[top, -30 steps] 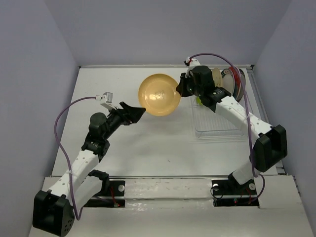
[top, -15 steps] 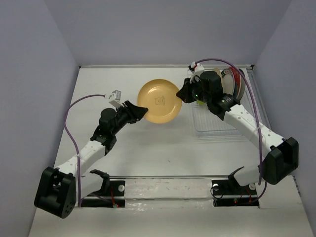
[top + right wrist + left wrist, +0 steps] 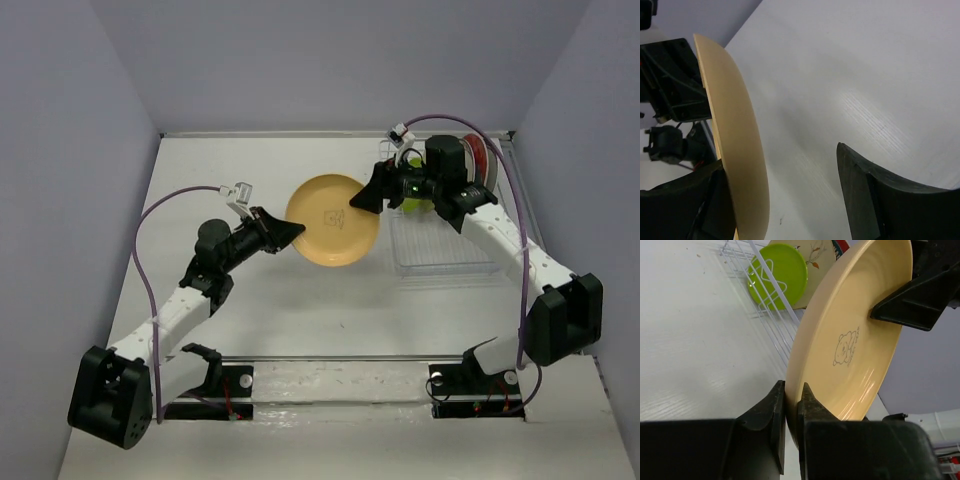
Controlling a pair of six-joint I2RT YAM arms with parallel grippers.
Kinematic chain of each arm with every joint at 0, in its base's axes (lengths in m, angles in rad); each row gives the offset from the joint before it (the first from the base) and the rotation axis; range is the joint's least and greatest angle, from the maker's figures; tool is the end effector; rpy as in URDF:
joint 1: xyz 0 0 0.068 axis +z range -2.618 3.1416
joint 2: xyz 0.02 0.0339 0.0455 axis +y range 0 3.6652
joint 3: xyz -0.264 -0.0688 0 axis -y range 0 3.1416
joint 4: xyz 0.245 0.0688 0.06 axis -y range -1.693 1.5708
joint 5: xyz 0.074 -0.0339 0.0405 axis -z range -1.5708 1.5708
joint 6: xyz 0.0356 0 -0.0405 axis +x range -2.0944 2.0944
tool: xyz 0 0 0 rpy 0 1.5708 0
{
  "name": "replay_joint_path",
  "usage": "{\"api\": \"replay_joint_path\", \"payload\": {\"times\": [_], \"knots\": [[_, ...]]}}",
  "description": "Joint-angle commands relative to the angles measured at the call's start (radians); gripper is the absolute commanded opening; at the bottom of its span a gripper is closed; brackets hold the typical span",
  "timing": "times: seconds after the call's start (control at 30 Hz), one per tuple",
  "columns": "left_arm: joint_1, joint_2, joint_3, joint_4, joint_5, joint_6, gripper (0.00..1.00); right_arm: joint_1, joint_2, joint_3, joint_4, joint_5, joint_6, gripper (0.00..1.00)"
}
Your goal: Load the plates into the dish rack
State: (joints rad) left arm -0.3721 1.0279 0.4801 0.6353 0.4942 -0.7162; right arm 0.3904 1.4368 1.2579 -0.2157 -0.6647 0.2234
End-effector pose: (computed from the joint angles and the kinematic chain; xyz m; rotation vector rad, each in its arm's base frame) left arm 0.2071 -0.0990 0.2724 0.1568 1.6169 -1.2231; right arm 0.2974 0.1461 0.3514 -0.6171 1.9284 1.0467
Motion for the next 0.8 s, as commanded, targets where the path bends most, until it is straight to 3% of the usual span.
{"api": "replay_joint_path", "payload": {"times": [0.0, 0.07, 0.1, 0.13, 0.2, 0.23, 0.3, 0.33, 0.4, 0.5, 0.57, 0.7, 0.77], "knots": [[-0.005, -0.066, 0.071, -0.017, 0.148, 0.066, 0.05, -0.004, 0.022, 0.058, 0.061, -0.306, -0.013, 0.67], [-0.004, -0.072, 0.100, -0.049, 0.149, 0.079, 0.05, -0.004, 0.025, 0.052, 0.087, -0.375, 0.002, 0.50], [-0.004, -0.075, 0.110, -0.068, 0.142, 0.087, 0.06, -0.004, 0.024, 0.051, 0.094, -0.428, 0.019, 0.21], [-0.004, -0.083, 0.123, -0.106, 0.132, 0.095, 0.13, -0.004, 0.022, 0.046, 0.108, -0.449, 0.031, 0.10], [-0.004, -0.091, 0.166, -0.150, 0.106, 0.130, 0.38, -0.004, 0.017, 0.037, 0.159, -0.490, 0.071, 0.07], [-0.002, -0.097, 0.190, -0.217, 0.096, 0.145, 0.63, -0.004, 0.014, 0.040, 0.168, -0.490, 0.082, 0.07], [-0.001, -0.107, 0.280, -0.314, 0.051, 0.226, 0.89, -0.004, 0.008, 0.067, 0.170, -0.442, 0.111, 0.07], [-0.002, -0.112, 0.314, -0.410, 0.031, 0.260, 0.99, -0.013, 0.007, 0.080, 0.168, -0.344, 0.122, 0.07], [-0.002, -0.146, 0.389, -0.498, -0.061, 0.365, 0.99, -0.025, 0.007, 0.132, 0.121, -0.212, 0.129, 0.07], [-0.001, -0.207, 0.419, -0.603, -0.222, 0.469, 0.99, -0.036, 0.033, 0.227, 0.000, 0.249, 0.100, 0.07], [-0.001, -0.251, 0.378, -0.620, -0.323, 0.497, 0.99, -0.036, 0.042, 0.256, -0.039, 0.432, 0.082, 0.07], [-0.002, -0.282, 0.299, -0.589, -0.344, 0.505, 0.99, -0.036, 0.080, 0.331, -0.073, 0.935, 0.005, 0.07], [-0.001, -0.273, 0.308, -0.583, -0.296, 0.505, 0.99, -0.036, 0.111, 0.366, -0.090, 1.078, -0.041, 0.07]]}}
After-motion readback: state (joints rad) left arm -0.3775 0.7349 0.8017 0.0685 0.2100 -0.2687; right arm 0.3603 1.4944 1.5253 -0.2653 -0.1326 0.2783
